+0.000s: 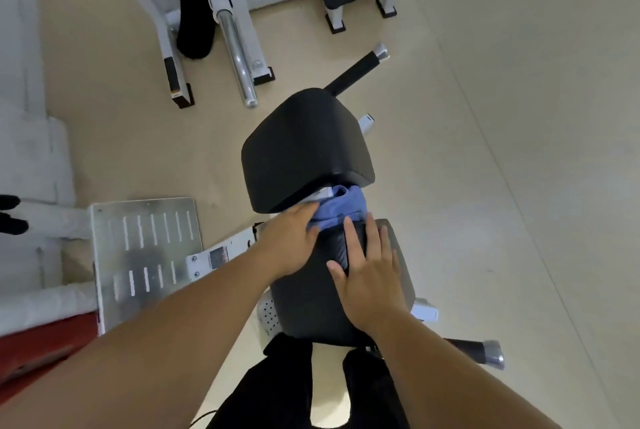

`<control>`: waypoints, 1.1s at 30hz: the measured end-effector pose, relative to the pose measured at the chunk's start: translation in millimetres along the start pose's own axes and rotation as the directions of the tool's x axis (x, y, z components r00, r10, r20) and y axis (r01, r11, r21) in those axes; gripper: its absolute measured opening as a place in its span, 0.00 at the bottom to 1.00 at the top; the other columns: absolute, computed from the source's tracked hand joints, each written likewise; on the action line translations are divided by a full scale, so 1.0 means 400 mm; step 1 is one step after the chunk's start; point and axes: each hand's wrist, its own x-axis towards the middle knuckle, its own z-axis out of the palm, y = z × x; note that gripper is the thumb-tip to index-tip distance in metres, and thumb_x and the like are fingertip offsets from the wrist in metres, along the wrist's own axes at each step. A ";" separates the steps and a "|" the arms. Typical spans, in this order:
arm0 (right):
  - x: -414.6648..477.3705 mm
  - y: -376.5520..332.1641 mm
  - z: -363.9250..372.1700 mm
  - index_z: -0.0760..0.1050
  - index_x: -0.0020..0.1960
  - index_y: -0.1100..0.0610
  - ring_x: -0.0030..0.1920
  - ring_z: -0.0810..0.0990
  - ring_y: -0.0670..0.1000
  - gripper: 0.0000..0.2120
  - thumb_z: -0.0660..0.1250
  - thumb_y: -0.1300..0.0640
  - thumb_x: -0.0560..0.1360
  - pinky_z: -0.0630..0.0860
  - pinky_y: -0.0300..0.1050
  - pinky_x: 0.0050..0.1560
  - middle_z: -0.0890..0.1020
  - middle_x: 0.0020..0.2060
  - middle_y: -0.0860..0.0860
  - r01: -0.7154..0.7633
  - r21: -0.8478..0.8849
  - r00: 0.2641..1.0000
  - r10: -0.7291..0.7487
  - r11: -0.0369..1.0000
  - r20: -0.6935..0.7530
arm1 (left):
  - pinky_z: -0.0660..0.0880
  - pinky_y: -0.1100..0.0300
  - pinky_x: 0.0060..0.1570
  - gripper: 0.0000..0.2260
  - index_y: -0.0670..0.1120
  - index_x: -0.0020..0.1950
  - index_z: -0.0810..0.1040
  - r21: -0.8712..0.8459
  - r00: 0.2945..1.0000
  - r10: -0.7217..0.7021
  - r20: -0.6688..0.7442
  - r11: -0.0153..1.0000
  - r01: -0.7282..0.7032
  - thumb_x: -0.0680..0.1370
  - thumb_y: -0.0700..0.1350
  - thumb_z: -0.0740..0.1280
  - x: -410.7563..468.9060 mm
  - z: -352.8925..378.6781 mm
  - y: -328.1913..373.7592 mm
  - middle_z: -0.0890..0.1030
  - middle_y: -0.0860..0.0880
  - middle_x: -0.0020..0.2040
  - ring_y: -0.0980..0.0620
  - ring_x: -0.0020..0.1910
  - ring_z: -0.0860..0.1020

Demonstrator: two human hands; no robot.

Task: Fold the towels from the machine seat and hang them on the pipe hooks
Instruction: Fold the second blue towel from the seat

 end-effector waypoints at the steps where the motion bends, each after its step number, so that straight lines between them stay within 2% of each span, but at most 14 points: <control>1: 0.004 0.002 -0.001 0.36 0.80 0.42 0.81 0.47 0.63 0.37 0.53 0.35 0.81 0.55 0.62 0.78 0.42 0.82 0.54 -0.009 0.004 1.000 0.009 1.000 0.011 | 0.69 0.48 0.72 0.23 0.50 0.79 0.64 -0.009 1.000 0.007 0.013 1.000 -0.007 0.84 0.50 0.61 0.016 0.002 0.003 0.70 0.47 0.76 0.44 0.73 0.71; 4: 0.006 -0.001 -0.009 0.35 0.80 0.41 0.81 0.43 0.61 0.36 0.52 0.35 0.81 0.52 0.61 0.79 0.39 0.82 0.53 -0.015 0.021 0.999 0.014 1.000 0.038 | 0.73 0.49 0.67 0.19 0.49 0.74 0.71 -0.015 1.000 0.005 0.014 1.000 -0.005 0.83 0.49 0.63 0.043 0.003 0.018 0.75 0.46 0.69 0.44 0.65 0.75; 7: 0.007 -0.001 -0.013 0.32 0.79 0.40 0.81 0.42 0.60 0.36 0.51 0.34 0.81 0.52 0.61 0.79 0.39 0.81 0.52 -0.025 0.021 0.998 0.024 0.999 0.059 | 0.78 0.48 0.55 0.08 0.48 0.59 0.77 -0.007 0.999 -0.019 -0.030 1.000 0.019 0.82 0.47 0.65 0.053 0.000 0.026 0.79 0.47 0.56 0.46 0.53 0.79; 9: 0.006 0.000 -0.011 0.31 0.78 0.40 0.81 0.42 0.61 0.36 0.50 0.34 0.81 0.52 0.61 0.79 0.38 0.81 0.52 -0.020 0.015 0.998 0.019 1.000 0.060 | 0.79 0.48 0.52 0.04 0.47 0.53 0.78 0.010 0.998 -0.017 -0.063 1.000 0.018 0.82 0.46 0.65 0.049 -0.003 0.028 0.79 0.47 0.51 0.46 0.49 0.78; 14: 0.001 0.005 -0.018 0.35 0.80 0.40 0.81 0.46 0.63 0.35 0.45 0.32 0.79 0.54 0.65 0.78 0.41 0.82 0.53 -0.001 0.049 0.999 -0.001 0.999 0.046 | 0.80 0.45 0.48 0.05 0.47 0.50 0.75 -0.071 0.988 -0.013 -0.156 0.997 0.002 0.84 0.46 0.62 -0.003 -0.021 0.047 0.79 0.47 0.45 0.47 0.44 0.78; 16: -0.002 0.003 -0.031 0.32 0.78 0.37 0.81 0.41 0.61 0.34 0.48 0.33 0.80 0.50 0.66 0.78 0.36 0.81 0.49 -0.022 0.091 0.994 0.012 0.996 0.112 | 0.80 0.46 0.44 0.05 0.48 0.49 0.71 -0.095 0.986 -0.004 -0.169 0.995 -0.012 0.85 0.46 0.60 -0.039 -0.036 0.059 0.79 0.48 0.42 0.48 0.40 0.78; 19: 0.011 -0.010 -0.071 0.29 0.77 0.35 0.81 0.35 0.59 0.35 0.51 0.35 0.82 0.48 0.66 0.78 0.31 0.79 0.46 -0.094 0.117 0.959 0.059 0.989 0.276 | 0.78 0.54 0.39 0.04 0.51 0.51 0.68 -0.085 0.975 0.006 -0.222 0.996 -0.025 0.86 0.47 0.57 -0.094 -0.068 0.082 0.77 0.51 0.40 0.55 0.37 0.76; 21: 0.020 -0.014 -0.116 0.34 0.79 0.37 0.81 0.39 0.60 0.33 0.50 0.36 0.82 0.51 0.66 0.78 0.35 0.81 0.49 -0.122 0.141 0.934 0.065 0.982 0.351 | 0.74 0.57 0.36 0.04 0.51 0.51 0.67 -0.045 0.970 0.017 -0.241 0.999 -0.029 0.86 0.48 0.56 -0.129 -0.093 0.100 0.75 0.51 0.39 0.54 0.35 0.75; 22: 0.021 -0.015 -0.148 0.40 0.81 0.40 0.81 0.45 0.61 0.31 0.49 0.36 0.82 0.55 0.64 0.78 0.42 0.82 0.51 -0.120 0.163 0.939 0.058 0.979 0.338 | 0.74 0.56 0.35 0.05 0.51 0.52 0.67 -0.015 0.970 0.030 -0.240 0.999 -0.035 0.86 0.48 0.56 -0.149 -0.105 0.110 0.75 0.51 0.39 0.53 0.35 0.75; 24: 0.017 -0.015 -0.213 0.56 0.80 0.47 0.77 0.61 0.61 0.28 0.50 0.39 0.83 0.64 0.59 0.73 0.61 0.79 0.55 -0.092 0.214 0.979 0.050 0.973 0.197 | 0.78 0.49 0.38 0.05 0.51 0.53 0.68 0.021 0.970 0.052 -0.238 0.999 -0.049 0.86 0.49 0.55 -0.193 -0.128 0.129 0.77 0.49 0.40 0.48 0.36 0.77; 26: -0.001 -0.017 -0.281 0.62 0.78 0.51 0.73 0.68 0.59 0.25 0.52 0.44 0.84 0.68 0.56 0.71 0.68 0.75 0.55 -0.007 0.255 0.999 -0.003 0.967 0.040 | 0.78 0.51 0.40 0.04 0.52 0.53 0.70 0.005 0.965 0.066 -0.252 0.998 -0.067 0.85 0.48 0.57 -0.244 -0.151 0.155 0.78 0.50 0.41 0.49 0.37 0.77; 29: -0.038 -0.029 -0.373 0.63 0.78 0.49 0.76 0.65 0.56 0.22 0.55 0.51 0.85 0.65 0.54 0.74 0.66 0.77 0.52 0.266 0.299 0.964 -0.256 0.917 -0.073 | 0.71 0.63 0.40 0.07 0.57 0.50 0.74 -0.047 0.948 0.111 -0.299 0.990 -0.131 0.83 0.45 0.62 -0.328 -0.184 0.207 0.77 0.55 0.41 0.54 0.39 0.75; 31: -0.069 -0.044 -0.430 0.66 0.77 0.49 0.77 0.63 0.55 0.21 0.57 0.56 0.84 0.62 0.50 0.76 0.67 0.77 0.52 0.473 0.262 0.879 -0.470 0.841 -0.078 | 0.71 0.64 0.42 0.08 0.56 0.49 0.78 -0.051 0.923 0.158 -0.350 0.981 -0.187 0.82 0.43 0.65 -0.391 -0.210 0.244 0.77 0.58 0.41 0.56 0.40 0.76; 33: -0.101 -0.065 -0.478 0.74 0.72 0.52 0.78 0.61 0.53 0.18 0.59 0.59 0.84 0.58 0.49 0.77 0.71 0.74 0.53 0.626 0.242 0.770 -0.636 0.742 -0.044 | 0.74 0.63 0.44 0.06 0.51 0.49 0.82 -0.038 0.887 0.199 -0.416 0.971 -0.235 0.80 0.41 0.67 -0.455 -0.238 0.279 0.79 0.57 0.42 0.57 0.42 0.77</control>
